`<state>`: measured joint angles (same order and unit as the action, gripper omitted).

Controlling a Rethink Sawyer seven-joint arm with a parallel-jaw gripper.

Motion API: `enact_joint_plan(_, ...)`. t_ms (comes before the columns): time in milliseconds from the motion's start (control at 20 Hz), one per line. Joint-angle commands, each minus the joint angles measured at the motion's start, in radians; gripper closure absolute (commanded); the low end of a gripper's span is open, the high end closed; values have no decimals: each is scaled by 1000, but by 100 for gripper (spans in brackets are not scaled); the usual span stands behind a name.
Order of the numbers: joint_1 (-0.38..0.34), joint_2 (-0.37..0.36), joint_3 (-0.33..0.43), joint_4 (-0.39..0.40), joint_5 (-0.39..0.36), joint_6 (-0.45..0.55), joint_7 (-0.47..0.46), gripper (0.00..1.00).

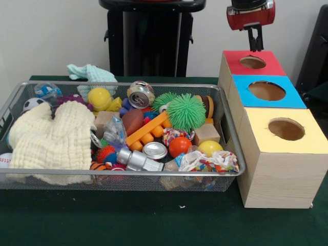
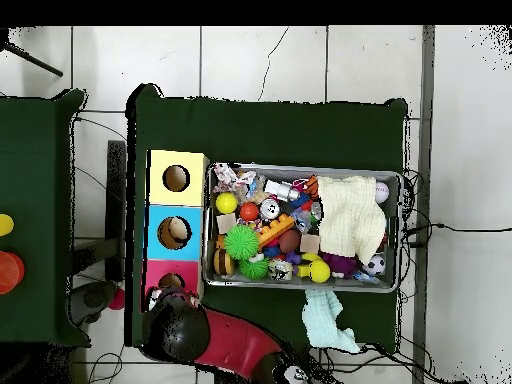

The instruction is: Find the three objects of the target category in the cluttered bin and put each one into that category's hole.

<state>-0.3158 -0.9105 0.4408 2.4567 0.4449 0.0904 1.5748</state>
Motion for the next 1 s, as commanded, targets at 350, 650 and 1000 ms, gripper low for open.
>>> enact_joint_plan(350, 99, -11, -252, -253, -122, 134, 55, 100)
enact_joint_plan(650, 90, -23, -280, -301, -223, 126, 30, 100)
enact_joint_plan(1000, 36, -36, -251, -311, -301, 119, 32, 100)
